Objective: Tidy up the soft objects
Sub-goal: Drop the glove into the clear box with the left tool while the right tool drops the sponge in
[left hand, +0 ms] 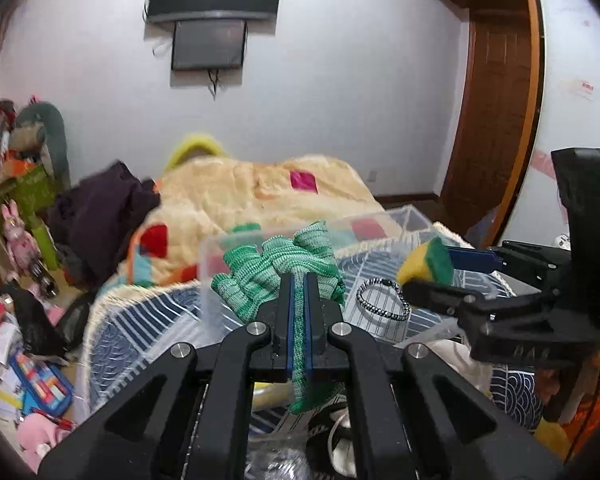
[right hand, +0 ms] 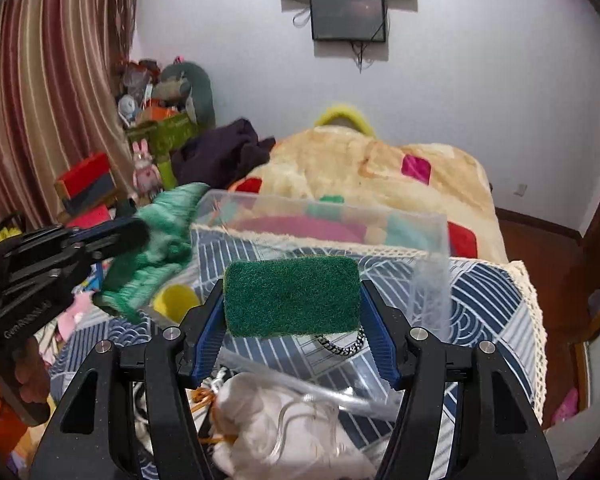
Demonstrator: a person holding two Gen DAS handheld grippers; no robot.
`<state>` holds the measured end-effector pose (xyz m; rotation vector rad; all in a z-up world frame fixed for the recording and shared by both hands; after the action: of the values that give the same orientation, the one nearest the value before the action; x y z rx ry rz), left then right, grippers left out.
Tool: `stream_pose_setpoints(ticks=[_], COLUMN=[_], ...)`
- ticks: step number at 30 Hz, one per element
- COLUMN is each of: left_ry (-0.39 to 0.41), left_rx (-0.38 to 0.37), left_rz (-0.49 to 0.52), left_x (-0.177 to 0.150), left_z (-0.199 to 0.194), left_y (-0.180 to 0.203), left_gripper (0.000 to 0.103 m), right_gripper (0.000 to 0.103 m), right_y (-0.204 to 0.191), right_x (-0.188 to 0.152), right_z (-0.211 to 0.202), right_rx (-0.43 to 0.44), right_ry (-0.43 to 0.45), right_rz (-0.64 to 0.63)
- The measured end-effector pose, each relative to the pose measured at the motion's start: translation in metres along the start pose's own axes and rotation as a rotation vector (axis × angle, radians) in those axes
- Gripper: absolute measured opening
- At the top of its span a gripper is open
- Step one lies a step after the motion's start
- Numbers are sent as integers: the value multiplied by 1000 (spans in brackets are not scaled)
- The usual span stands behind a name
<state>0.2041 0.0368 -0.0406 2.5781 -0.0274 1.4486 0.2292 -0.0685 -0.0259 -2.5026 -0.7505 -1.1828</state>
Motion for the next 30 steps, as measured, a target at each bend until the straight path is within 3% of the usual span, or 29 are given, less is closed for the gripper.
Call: stream_pose_setpoints(ticks=[7,13,16,21,26,30], left_ry=[-101,-110,-95,-35,-10,-42], left_rx=[-21,-34,-36,-28,-26,-22], left_rz=[-17,6,9,12,8,-8], left_x=[-9,-8,-3,5,-2,-24], left_z=[44,41,29,-1,-29,-38], left_y=[-3,0,-1,-1,-1,-5], left_gripper=[3,7,15,47,68,70], right_gripper=[63,67,72,74,82,82], right_y=[3,9,14,17,18,17], right_x=[-10,-8,-2,4,-8,-30], right_z=[15,3,-7,-36,-58,-63], right_rx=[-19,-12,-8,-2,-1,-10], right_ry=[-57,-36,-5,61,103,86], right_rz=[-46,-36,-26,-15,-2,-13])
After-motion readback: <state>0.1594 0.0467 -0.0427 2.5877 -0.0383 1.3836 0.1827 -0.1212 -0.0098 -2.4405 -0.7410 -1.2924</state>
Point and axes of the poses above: each gripper's, at about its wrist camera, not at the fingertips, and z roughly the way its jaws point, y to its right, x to its top, the point moved 5 cm from there along z, roughly the way its jaws point, and after that the axes turned 5 degrees about -x, right-handed, at the moved point
